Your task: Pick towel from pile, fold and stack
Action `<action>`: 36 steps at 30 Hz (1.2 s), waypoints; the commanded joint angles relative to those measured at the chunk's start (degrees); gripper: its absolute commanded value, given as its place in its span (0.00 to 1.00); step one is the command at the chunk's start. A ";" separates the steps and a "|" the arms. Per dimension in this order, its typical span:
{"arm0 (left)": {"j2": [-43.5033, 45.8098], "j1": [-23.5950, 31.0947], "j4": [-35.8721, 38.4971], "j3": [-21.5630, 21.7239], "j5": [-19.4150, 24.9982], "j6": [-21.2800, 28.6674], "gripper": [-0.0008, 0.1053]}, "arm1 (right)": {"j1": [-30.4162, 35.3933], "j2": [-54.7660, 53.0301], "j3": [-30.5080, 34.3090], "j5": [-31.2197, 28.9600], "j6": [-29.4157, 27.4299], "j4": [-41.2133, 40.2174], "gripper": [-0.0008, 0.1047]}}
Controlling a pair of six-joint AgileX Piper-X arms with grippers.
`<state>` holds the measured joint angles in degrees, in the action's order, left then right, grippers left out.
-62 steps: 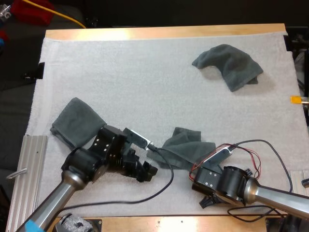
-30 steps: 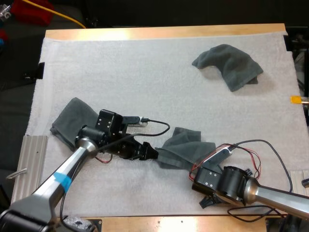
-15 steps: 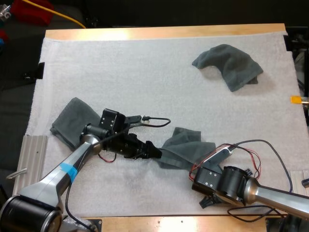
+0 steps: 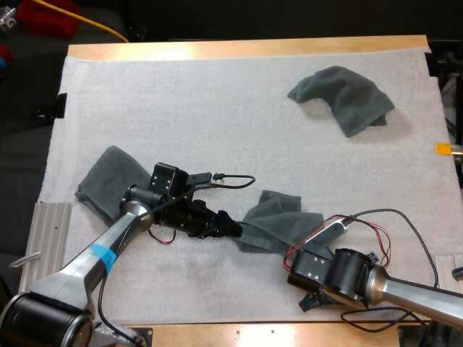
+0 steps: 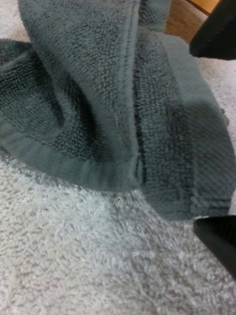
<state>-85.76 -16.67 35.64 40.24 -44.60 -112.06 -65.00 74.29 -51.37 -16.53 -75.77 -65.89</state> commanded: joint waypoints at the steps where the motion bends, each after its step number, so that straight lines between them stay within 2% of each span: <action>1: -0.13 -0.17 0.02 0.17 -0.77 -0.42 0.61 | -0.02 -0.41 -0.01 0.16 0.34 -1.01 0.02; 11: -3.14 -0.17 0.22 0.17 -1.56 -3.39 0.61 | -0.02 -0.41 -0.01 0.16 0.65 -1.01 0.02; 14: -3.31 -0.17 0.08 0.17 -2.97 -3.38 0.61 | -0.02 -0.41 -0.01 0.16 0.65 -1.01 0.02; 17: -3.31 -0.17 -1.38 0.17 -6.24 -3.38 0.61 | -0.02 -0.41 -0.01 0.16 0.65 -1.01 0.02; 23: -3.31 -0.17 -2.30 0.17 -6.78 -3.58 0.59 | -0.02 -0.41 -0.01 0.16 0.65 -1.01 0.02; 28: -3.31 -0.17 -2.30 0.17 -6.78 -3.58 0.41 | -0.02 -0.41 -0.01 0.16 0.65 -1.01 0.02; 36: -3.31 -0.17 -0.89 0.17 -5.96 -3.40 0.18 | -0.02 -0.41 -0.01 0.16 0.65 -1.01 0.02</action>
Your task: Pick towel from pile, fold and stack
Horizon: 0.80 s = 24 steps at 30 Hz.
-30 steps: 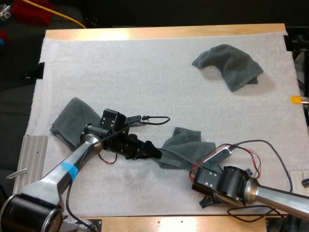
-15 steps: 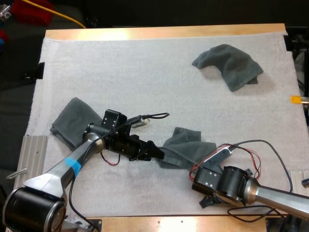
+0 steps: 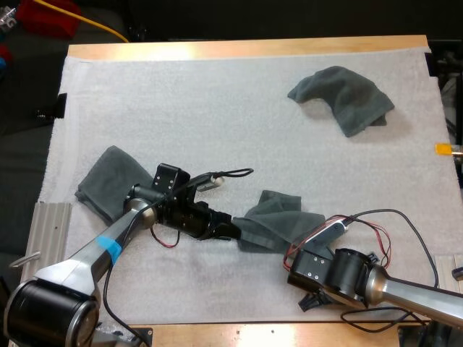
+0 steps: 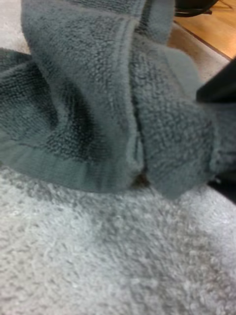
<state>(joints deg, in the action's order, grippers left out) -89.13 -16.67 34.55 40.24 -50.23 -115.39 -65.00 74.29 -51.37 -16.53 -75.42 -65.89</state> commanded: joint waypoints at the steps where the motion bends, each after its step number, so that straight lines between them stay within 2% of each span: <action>1: 0.06 -0.17 0.50 0.17 0.15 0.20 0.13 | -0.02 -0.41 -0.01 0.16 0.30 -1.01 0.02; 5: 0.57 -0.17 2.82 0.17 2.80 3.25 0.01 | -0.02 -0.41 -0.01 -0.08 0.30 -1.01 0.02; 8: 2.42 -0.17 5.49 0.17 4.75 6.00 0.01 | -0.02 -0.41 -0.01 -0.59 0.30 -1.01 0.02; 15: 9.84 -0.17 13.14 1.73 5.56 10.57 0.01 | -0.02 -3.61 -3.76 -5.04 -2.56 -1.01 0.02; 21: 15.75 -0.17 22.97 7.61 5.97 13.78 0.01 | 0.13 -7.92 -10.59 -7.01 -4.10 -0.86 0.02; 24: 18.31 -0.17 28.02 12.44 8.36 15.03 0.01 | 0.12 -9.32 -14.14 -7.49 -4.09 -0.87 0.02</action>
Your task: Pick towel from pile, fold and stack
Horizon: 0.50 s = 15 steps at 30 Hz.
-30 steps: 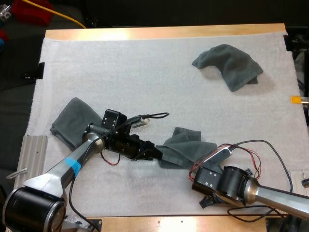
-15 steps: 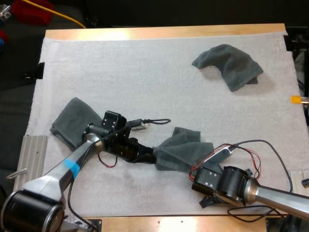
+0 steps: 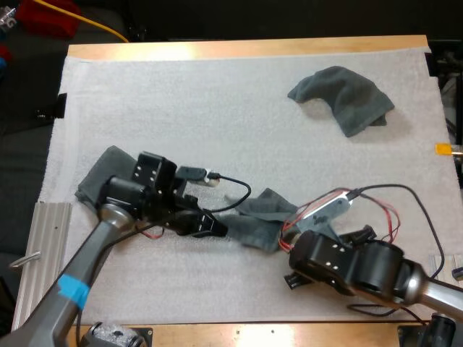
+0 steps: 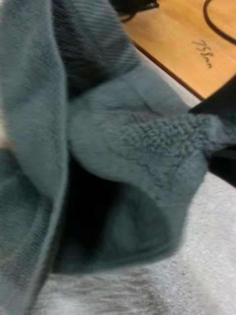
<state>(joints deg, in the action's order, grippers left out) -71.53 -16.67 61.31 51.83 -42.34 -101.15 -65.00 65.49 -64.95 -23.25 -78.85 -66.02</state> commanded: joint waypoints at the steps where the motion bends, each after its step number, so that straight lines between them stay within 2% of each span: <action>1: 1.56 -0.17 3.13 2.98 1.52 1.20 0.01 | 0.12 -0.92 -1.90 -0.76 -0.67 -0.75 0.02; 8: 4.33 -0.17 11.90 14.72 3.14 2.87 0.01 | 0.12 -1.22 -7.41 -0.51 -0.67 -0.75 0.02; 13: 5.86 -0.17 16.75 18.60 3.14 3.36 0.01 | 0.12 -1.22 -11.86 -0.06 -0.22 -0.75 0.02; 15: 6.88 -0.17 17.57 18.68 3.14 3.52 0.01 | 0.12 -1.22 -13.56 -0.06 -0.02 -0.75 0.02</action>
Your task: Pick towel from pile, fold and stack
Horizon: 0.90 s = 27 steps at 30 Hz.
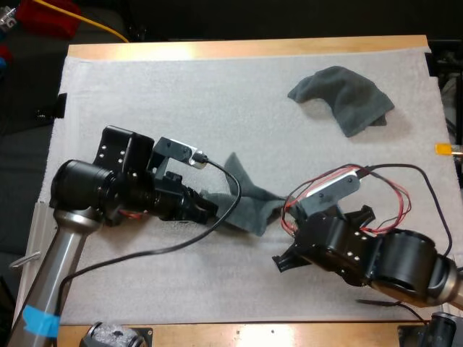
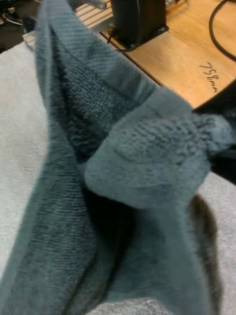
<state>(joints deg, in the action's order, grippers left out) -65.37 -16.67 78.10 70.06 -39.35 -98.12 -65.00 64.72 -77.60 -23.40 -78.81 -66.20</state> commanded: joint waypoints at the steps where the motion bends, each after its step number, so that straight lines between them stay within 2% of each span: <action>1: 1.15 -0.17 1.11 0.45 0.08 0.48 0.01 | 0.12 -0.45 -1.56 0.09 0.29 -0.56 0.02; 11: 5.91 -0.17 3.08 0.45 -0.51 0.28 0.01 | 0.90 -0.45 -3.12 4.58 0.56 -3.55 0.02; 27: 12.07 -1.22 6.82 0.45 -0.71 -2.08 0.01 | -0.51 -0.52 -11.31 8.24 0.23 -16.75 0.02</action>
<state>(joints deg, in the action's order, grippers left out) -53.76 -17.47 84.14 70.06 -39.35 -99.78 -65.17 64.67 -88.23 -15.23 -78.37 -81.97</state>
